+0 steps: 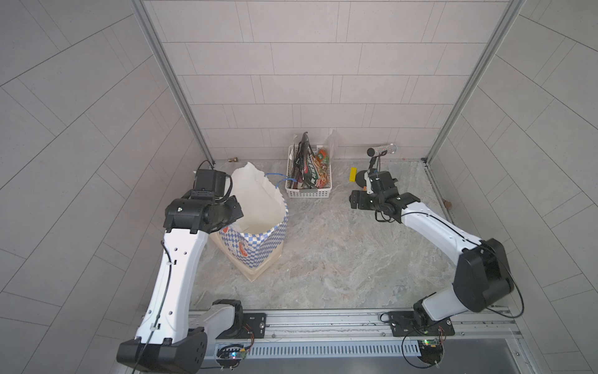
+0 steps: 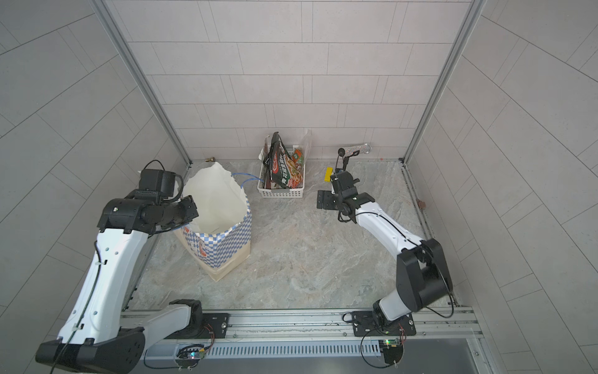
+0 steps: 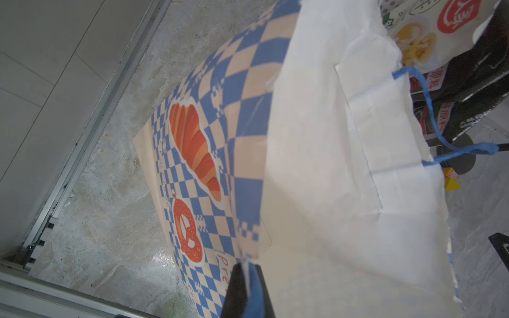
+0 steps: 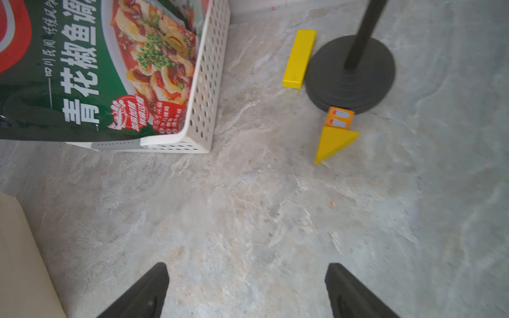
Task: Place the condiment packets inside the bag
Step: Pick up the paper bag from the center of the board, then move the storage box to the center of the board.
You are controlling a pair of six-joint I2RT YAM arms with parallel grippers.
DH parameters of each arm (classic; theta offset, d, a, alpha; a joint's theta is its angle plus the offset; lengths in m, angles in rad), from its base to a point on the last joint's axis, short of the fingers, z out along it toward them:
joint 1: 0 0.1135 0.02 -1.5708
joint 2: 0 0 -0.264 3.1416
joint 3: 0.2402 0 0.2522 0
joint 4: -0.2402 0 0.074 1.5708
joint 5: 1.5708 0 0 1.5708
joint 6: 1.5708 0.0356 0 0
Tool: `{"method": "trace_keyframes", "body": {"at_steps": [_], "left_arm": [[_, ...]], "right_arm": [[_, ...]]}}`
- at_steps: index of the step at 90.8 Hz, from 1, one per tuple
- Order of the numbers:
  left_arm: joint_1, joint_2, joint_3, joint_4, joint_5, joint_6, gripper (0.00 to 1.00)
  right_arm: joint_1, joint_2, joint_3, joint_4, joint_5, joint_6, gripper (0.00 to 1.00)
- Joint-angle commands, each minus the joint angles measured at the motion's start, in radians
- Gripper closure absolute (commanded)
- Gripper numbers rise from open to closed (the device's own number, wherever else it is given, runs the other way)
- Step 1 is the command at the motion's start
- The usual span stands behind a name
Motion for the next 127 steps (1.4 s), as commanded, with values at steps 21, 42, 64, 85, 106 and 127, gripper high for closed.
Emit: {"method": "trace_keyframes", "body": {"at_steps": [21, 42, 64, 85, 106, 127], "left_arm": [[0.047, -0.111, -0.083, 0.143, 0.131, 0.017, 1.00], [0.048, -0.119, -0.081, 0.141, 0.142, 0.020, 1.00], [0.047, -0.119, -0.044, 0.108, 0.074, 0.021, 1.00], [0.047, -0.125, -0.041, 0.089, 0.010, 0.021, 1.00], [0.047, -0.115, -0.047, 0.099, 0.020, 0.020, 1.00], [0.047, -0.106, -0.052, 0.110, 0.066, 0.031, 1.00]], "right_arm": [[0.023, 0.474, 0.553, -0.185, 0.032, 0.027, 0.08], [0.051, 0.692, 0.809, -0.337, 0.109, 0.034, 0.13], [0.081, 0.743, 0.797, -0.458, 0.238, 0.009, 0.14], [0.021, 0.638, 0.596, -0.483, 0.295, -0.023, 0.11], [-0.058, 0.459, 0.329, -0.425, 0.314, -0.066, 0.11], [-0.083, 0.309, 0.104, -0.391, 0.327, -0.080, 0.11]]}}
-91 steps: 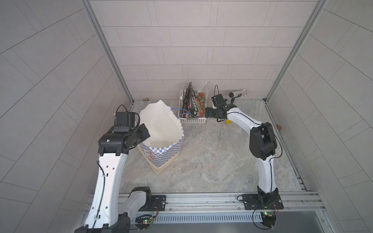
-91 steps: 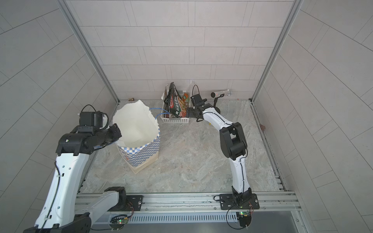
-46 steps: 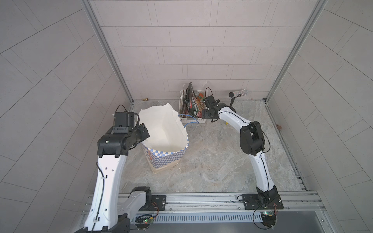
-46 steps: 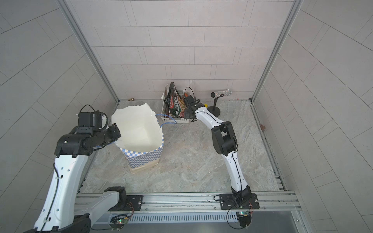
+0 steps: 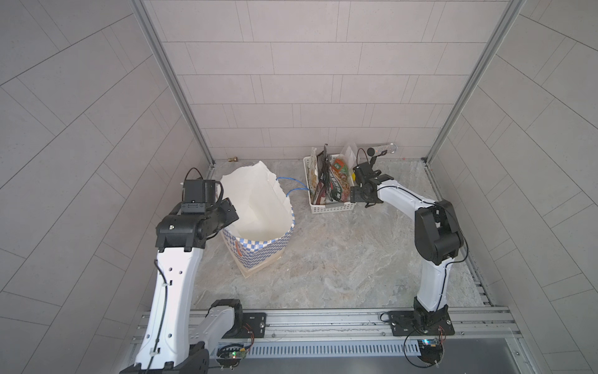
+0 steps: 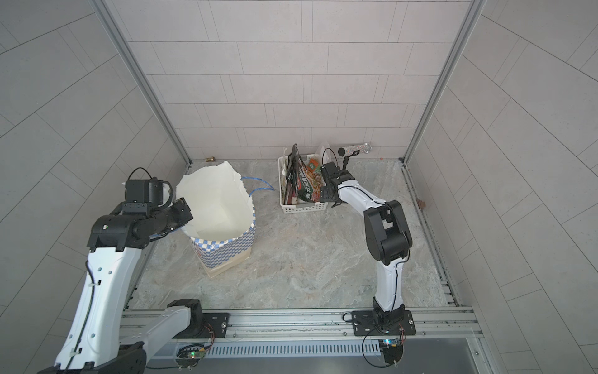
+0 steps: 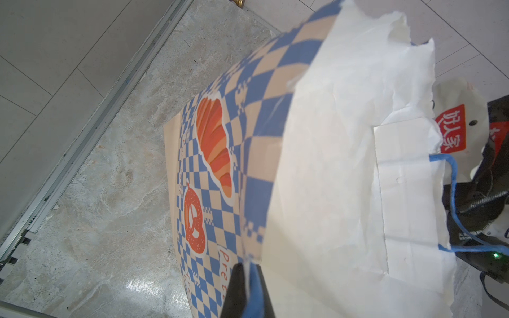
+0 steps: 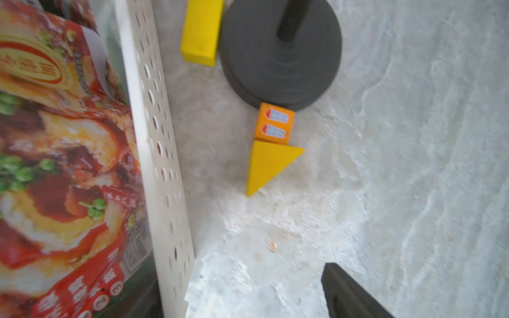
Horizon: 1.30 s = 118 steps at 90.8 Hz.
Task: Place the condiment packets inside the bag
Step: Move the storage box to the center of the board, then pick up the condiment packet from the storage box.
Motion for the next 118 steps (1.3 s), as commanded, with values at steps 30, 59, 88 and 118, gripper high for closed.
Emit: {"method": "trace_keyframes", "body": {"at_steps": [30, 59, 88, 118], "left_arm": [[0.005, 0.022, 0.002, 0.058, 0.283, 0.000, 1.00], [0.005, 0.059, 0.005, 0.110, 0.365, -0.038, 1.00], [0.005, 0.078, -0.072, 0.152, 0.282, -0.021, 1.00], [0.005, 0.087, -0.093, 0.164, 0.316, -0.018, 1.00]], "right_arm": [[-0.066, -0.256, -0.298, -0.103, -0.034, -0.068, 0.11], [-0.007, -0.701, -0.426, 0.118, -0.248, -0.217, 0.10], [0.203, -0.955, -0.624, 0.459, -0.343, -0.374, 0.09], [0.199, -0.742, -0.548, 0.406, -0.122, -0.279, 0.35]]}}
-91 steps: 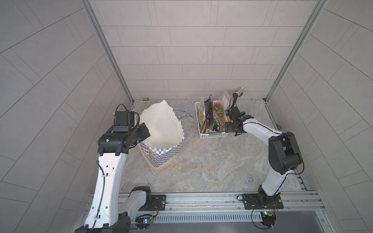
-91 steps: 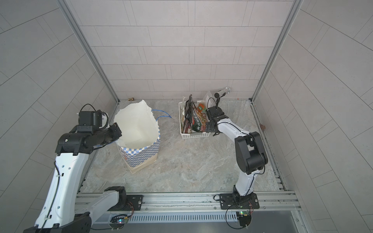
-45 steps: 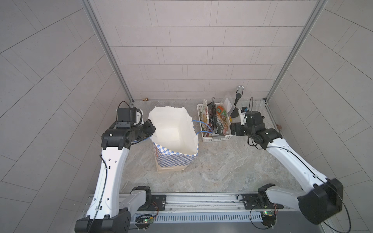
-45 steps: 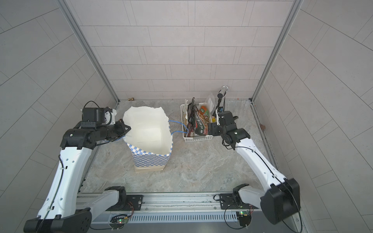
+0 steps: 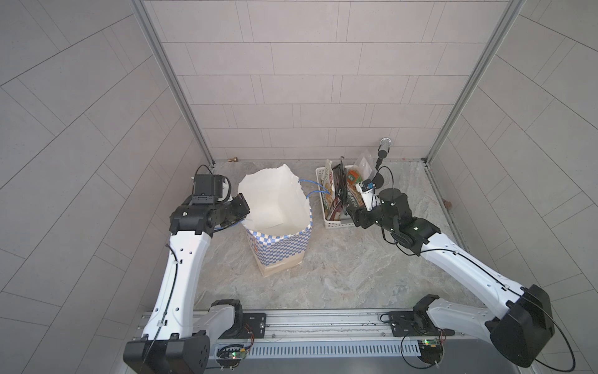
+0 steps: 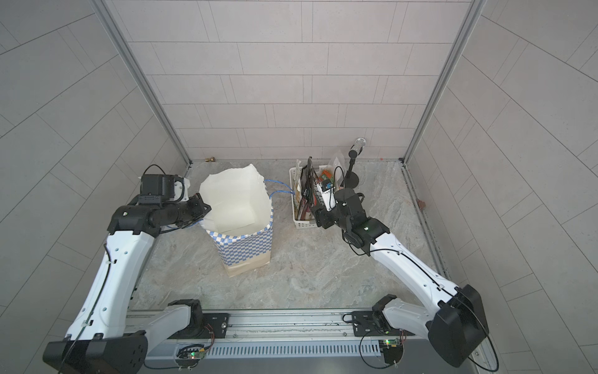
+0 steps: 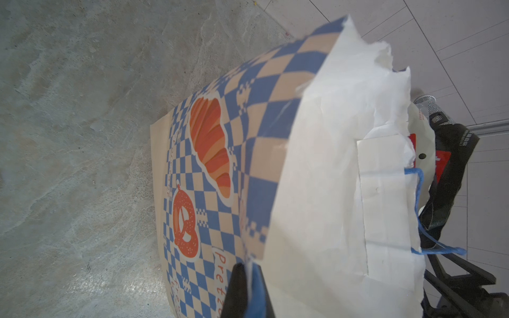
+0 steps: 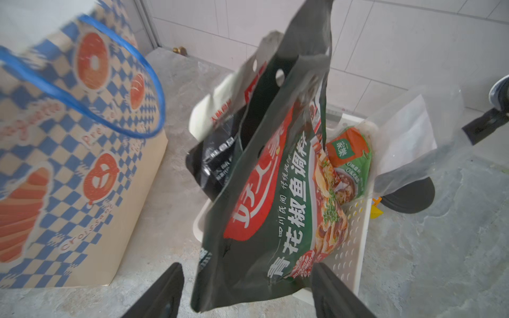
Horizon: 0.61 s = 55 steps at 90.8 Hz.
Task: Place the condiment packets inside the bag
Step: Pick up the condiment packet from the storage box, then place the paper bag at the center of the board.
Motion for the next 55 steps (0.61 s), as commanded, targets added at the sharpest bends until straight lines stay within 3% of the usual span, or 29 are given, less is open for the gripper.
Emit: {"method": "trace_keyframes", "body": {"at_steps": [1, 10, 46, 51, 55], "left_arm": [[0.004, 0.001, -0.014, 0.020, 0.020, 0.009, 1.00], [0.004, 0.006, -0.016, 0.018, 0.026, 0.010, 1.00], [0.004, 0.027, -0.029, 0.029, 0.054, 0.013, 1.00], [0.004, 0.030, -0.028, 0.029, 0.061, 0.015, 1.00], [0.005, 0.031, -0.028, 0.026, 0.064, 0.016, 1.00]], "right_arm": [[-0.006, 0.018, 0.010, 0.007, 0.168, 0.053, 0.36], [-0.034, 0.035, 0.010, 0.005, 0.274, 0.113, 0.48], [-0.086, 0.156, 0.051, 0.090, 0.132, 0.085, 0.45], [-0.094, 0.176, 0.056, 0.100, 0.121, 0.094, 0.53], [-0.099, 0.183, 0.066, 0.098, 0.122, 0.098, 0.65]]}}
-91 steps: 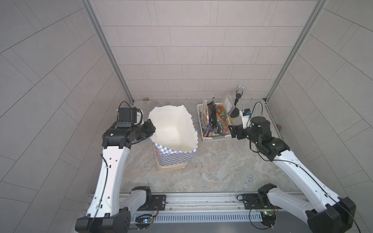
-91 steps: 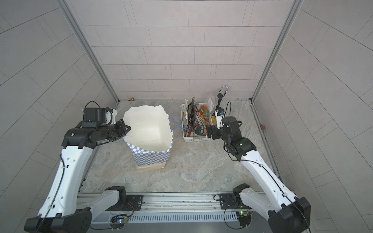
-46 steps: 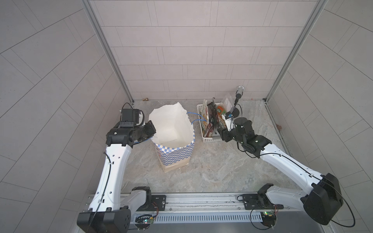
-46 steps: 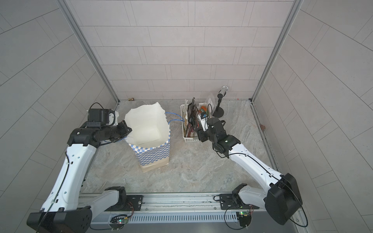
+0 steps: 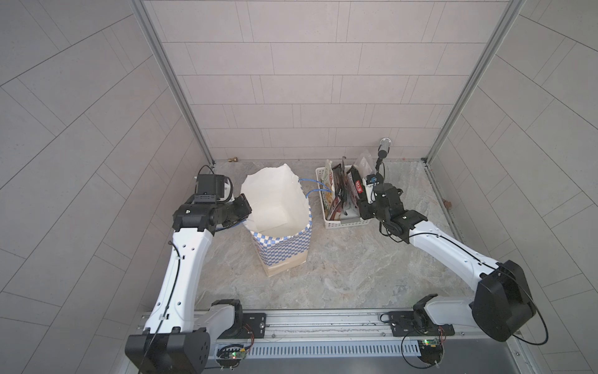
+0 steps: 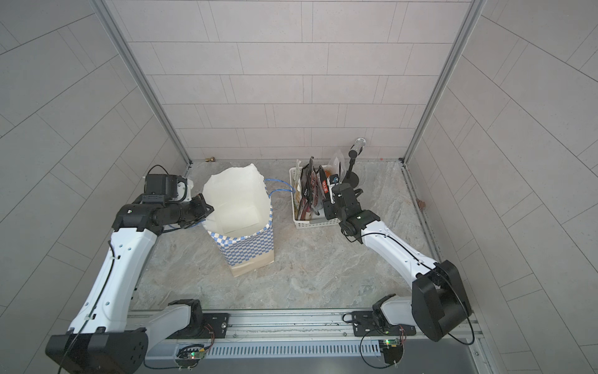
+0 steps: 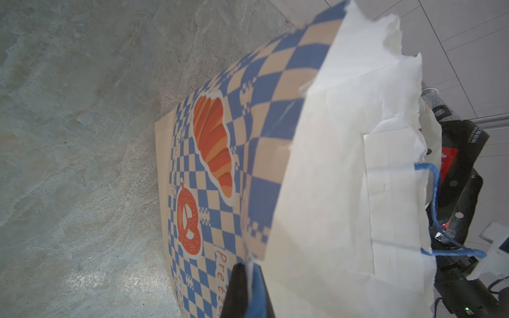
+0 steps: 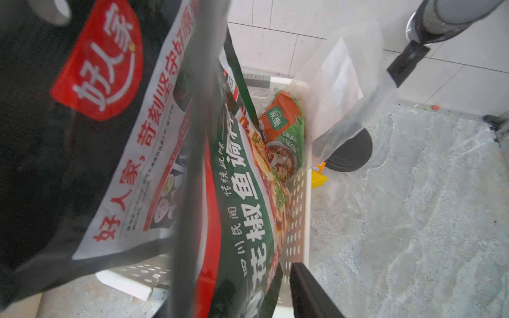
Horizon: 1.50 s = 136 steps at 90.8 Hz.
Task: Place the condiment packets inside the bag
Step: Place the paper bag at the center of the board, then place the condiment packet in the paper bag.
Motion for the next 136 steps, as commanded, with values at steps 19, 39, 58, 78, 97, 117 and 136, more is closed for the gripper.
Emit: {"method": "trace_keyframes", "body": {"at_steps": [19, 39, 58, 78, 97, 117, 136], "left_arm": [[0.003, 0.005, 0.009, -0.007, -0.003, 0.023, 1.00], [0.003, 0.016, 0.019, -0.012, -0.022, 0.022, 1.00], [0.003, 0.033, 0.015, -0.007, -0.004, 0.023, 1.00], [0.003, 0.044, 0.014, -0.005, 0.044, 0.035, 1.00], [-0.001, 0.044, 0.012, -0.005, 0.054, 0.041, 1.00], [-0.003, 0.040, 0.015, -0.002, 0.053, 0.040, 1.00], [-0.003, 0.047, 0.010, 0.001, 0.041, 0.046, 1.00]], "right_arm": [[-0.029, -0.053, 0.036, 0.026, 0.019, 0.005, 1.00], [-0.029, -0.238, 0.093, -0.029, 0.049, -0.046, 1.00], [-0.020, -0.322, 0.274, -0.107, -0.029, -0.130, 1.00], [0.019, -0.302, 0.500, -0.089, -0.229, -0.158, 1.00], [0.160, -0.172, 0.709, -0.072, -0.379, -0.164, 1.00], [0.292, -0.033, 0.763, -0.032, -0.495, -0.073, 1.00], [0.333, -0.004, 0.667, -0.058, -0.494, -0.035, 1.00]]}}
